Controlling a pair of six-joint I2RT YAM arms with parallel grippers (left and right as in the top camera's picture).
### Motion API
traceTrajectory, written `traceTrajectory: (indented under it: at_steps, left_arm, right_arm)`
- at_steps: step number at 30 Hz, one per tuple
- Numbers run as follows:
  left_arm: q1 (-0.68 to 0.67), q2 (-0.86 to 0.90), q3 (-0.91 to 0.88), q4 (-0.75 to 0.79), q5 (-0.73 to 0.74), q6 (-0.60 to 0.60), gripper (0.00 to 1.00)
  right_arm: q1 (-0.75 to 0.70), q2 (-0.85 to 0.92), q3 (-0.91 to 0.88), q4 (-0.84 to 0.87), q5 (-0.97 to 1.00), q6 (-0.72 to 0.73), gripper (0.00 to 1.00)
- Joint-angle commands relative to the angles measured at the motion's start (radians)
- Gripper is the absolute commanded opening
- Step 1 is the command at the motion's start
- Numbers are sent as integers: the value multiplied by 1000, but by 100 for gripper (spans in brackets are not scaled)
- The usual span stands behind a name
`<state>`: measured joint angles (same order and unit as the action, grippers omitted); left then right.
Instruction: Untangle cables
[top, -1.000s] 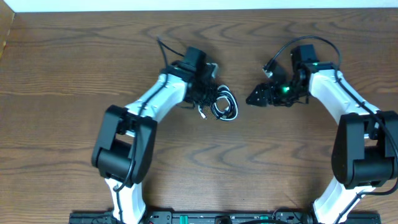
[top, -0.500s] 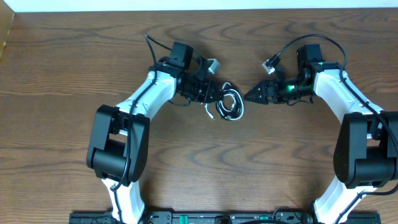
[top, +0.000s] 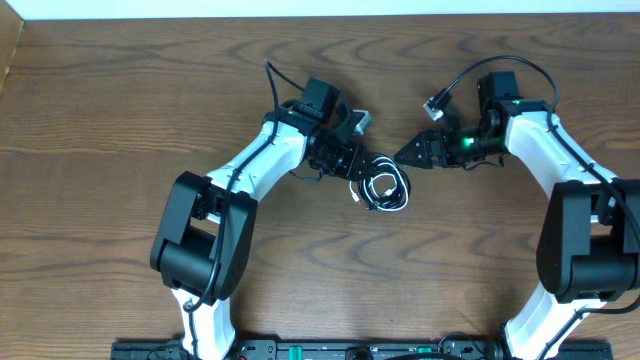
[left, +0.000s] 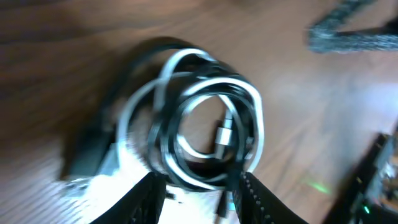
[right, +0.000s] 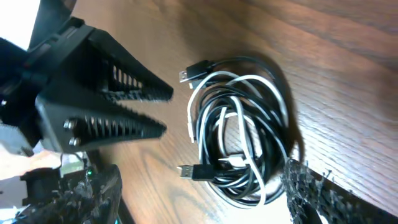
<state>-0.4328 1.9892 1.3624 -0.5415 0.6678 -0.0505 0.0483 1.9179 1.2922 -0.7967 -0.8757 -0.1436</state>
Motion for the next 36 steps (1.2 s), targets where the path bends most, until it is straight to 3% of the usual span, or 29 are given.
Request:
traceTrajectory:
  at_steps: [1,6,10,15,18,21,24,36]
  left_arm:
    - [-2,-23,11,-3,-76,-92,40]
    - [-50,-42,23,31,-80,-174,40]
    - [-120,-42,23,60,-124,-187,49]
    - [-211,-42,6,109,-180,-188,45]
    - [-264,-42,-7,119,-409,-290,37]
    - [-306,-41,-19,118,-639,-415,37]
    - [-343,-33,-20,138,-753,-454,38]
    - [-390,52,-20,234,-762,-502,32]
  right_arm:
    - [-29,7,14,0,23,-20,79]
    - [-79,7,14,9,117,51,78]
    - [-136,7,14,29,151,116,75]
    - [-192,7,14,27,157,121,75]
    - [-216,7,14,26,201,128,75]
    - [-231,7,11,26,237,151,75]
    - [-230,7,7,27,238,151,75]
    - [-219,7,0,29,242,151,76]
